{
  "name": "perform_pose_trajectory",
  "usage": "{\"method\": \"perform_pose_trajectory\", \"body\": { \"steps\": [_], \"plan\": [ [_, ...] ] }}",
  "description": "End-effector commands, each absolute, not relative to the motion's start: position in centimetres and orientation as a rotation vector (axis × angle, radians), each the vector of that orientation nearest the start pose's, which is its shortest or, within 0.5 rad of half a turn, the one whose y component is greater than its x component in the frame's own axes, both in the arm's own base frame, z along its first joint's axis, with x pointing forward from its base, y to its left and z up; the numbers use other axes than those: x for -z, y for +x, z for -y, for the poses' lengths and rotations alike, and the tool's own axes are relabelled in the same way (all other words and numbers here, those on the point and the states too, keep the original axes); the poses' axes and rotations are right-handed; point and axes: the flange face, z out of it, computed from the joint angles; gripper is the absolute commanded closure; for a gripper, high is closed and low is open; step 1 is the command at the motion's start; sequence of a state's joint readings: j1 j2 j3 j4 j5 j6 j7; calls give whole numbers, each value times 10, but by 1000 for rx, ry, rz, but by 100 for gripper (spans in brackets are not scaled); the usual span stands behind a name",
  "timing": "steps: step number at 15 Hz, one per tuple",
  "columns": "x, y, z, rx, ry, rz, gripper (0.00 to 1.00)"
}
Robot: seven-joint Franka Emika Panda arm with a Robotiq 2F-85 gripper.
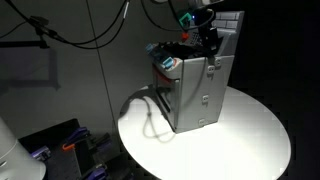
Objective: Press the bottom orange button on the microwave oven controlling panel of the stove
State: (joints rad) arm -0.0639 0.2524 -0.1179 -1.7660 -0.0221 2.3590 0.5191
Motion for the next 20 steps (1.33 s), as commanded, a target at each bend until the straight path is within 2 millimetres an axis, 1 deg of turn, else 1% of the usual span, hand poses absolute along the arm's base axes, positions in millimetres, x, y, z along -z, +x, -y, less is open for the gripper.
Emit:
{"method": "perform_pose_trajectory", "body": {
  "steps": [1, 7, 9, 16, 20],
  "plan": [
    [-472, 640, 107, 426, -2917, -976, 0],
    [-494, 622, 101, 303, -2961, -951, 0],
    [-500, 614, 99, 238, -2972, -926, 0],
    [-514, 587, 89, -15, -3008, -762, 0],
    [-523, 574, 87, -80, -3032, -691, 0]
  ]
}}
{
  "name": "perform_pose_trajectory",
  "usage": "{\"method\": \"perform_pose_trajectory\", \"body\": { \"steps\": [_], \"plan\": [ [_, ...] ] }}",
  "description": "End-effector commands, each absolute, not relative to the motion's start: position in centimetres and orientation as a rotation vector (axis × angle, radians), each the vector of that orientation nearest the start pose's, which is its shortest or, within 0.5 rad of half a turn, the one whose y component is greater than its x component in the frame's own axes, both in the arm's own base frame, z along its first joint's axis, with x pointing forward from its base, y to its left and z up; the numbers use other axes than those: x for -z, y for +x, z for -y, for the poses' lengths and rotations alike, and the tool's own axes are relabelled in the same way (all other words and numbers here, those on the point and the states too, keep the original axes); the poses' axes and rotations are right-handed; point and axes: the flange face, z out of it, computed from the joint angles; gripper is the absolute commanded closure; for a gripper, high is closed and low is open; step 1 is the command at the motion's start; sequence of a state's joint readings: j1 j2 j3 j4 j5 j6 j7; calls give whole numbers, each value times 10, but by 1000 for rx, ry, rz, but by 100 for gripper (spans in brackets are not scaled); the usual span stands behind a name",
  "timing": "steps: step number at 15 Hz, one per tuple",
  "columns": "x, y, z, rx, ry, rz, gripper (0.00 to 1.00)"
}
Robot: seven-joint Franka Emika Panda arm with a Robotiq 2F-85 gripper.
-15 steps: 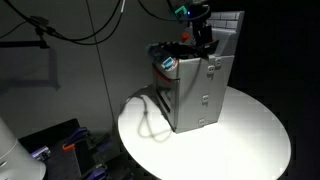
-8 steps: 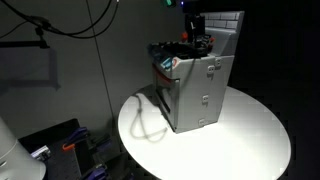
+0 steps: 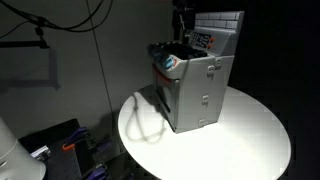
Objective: Press the bottom orange button on the microwave oven controlling panel of the stove
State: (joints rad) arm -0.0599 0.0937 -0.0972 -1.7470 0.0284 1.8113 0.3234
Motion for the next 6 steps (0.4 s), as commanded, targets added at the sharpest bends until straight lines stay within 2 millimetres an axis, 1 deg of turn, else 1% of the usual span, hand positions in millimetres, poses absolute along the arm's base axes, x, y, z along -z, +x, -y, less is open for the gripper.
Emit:
{"method": "perform_pose_trajectory", "body": {
  "steps": [1, 3, 4, 6],
  "plan": [
    [-524, 572, 87, -86, -3035, -681, 0],
    [-527, 570, 88, -90, -3039, -679, 0],
    [-517, 574, 87, -80, -3041, -712, 0],
    [-516, 574, 87, -84, -3041, -711, 0]
  ]
}}
